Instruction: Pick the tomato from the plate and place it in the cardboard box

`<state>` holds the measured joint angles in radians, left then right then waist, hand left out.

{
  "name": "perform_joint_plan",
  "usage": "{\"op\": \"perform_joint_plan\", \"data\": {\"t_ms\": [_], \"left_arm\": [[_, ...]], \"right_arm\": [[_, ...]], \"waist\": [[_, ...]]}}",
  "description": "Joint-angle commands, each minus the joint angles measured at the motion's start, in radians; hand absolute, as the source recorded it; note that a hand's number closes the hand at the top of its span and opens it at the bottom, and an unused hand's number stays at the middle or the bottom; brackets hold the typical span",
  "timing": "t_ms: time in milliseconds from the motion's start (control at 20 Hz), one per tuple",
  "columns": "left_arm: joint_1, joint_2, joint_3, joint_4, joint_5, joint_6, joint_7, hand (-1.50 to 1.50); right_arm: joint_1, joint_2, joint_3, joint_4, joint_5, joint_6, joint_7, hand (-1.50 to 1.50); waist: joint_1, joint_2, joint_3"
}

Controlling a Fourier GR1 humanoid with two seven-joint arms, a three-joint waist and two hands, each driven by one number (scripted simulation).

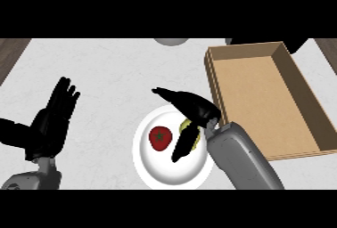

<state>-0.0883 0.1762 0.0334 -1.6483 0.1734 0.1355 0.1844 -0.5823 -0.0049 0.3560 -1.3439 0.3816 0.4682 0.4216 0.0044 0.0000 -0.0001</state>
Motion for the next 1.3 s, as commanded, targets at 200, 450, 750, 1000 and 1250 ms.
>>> {"op": "perform_joint_plan", "data": {"t_ms": [200, 450, 750, 1000, 1250], "left_arm": [[-0.065, 0.009, 0.043, -0.004, 0.005, -0.016, 0.054, 0.0], [-0.033, -0.031, 0.026, -0.01, -0.016, -0.017, 0.038, 0.0], [-0.059, -0.042, 0.029, -0.005, -0.032, -0.007, 0.056, 0.0], [-0.018, -0.04, 0.033, -0.033, -0.034, -0.037, 0.029, 0.0], [-0.008, -0.03, 0.054, -0.039, -0.026, -0.051, 0.057, 0.0]], "right_arm": [[-0.015, 0.005, 0.008, 0.129, 0.085, -0.056, -0.108, -1.5], [-0.011, 0.005, 0.057, 0.137, 0.044, -0.064, -0.084, -1.5], [0.03, 0.005, 0.176, 0.137, 0.017, -0.16, -0.069, -1.5], [-0.098, 0.005, 0.106, 0.277, -0.01, -0.157, -0.117, -1.5], [0.11, 0.005, 0.18, 0.105, 0.072, -0.136, -0.092, -1.5]], "waist": [[0.001, 0.001, 0.0], [0.001, 0.0, 0.0], [0.001, 0.0, 0.0], [0.007, 0.001, 0.0], [-0.003, -0.001, 0.0]]}}
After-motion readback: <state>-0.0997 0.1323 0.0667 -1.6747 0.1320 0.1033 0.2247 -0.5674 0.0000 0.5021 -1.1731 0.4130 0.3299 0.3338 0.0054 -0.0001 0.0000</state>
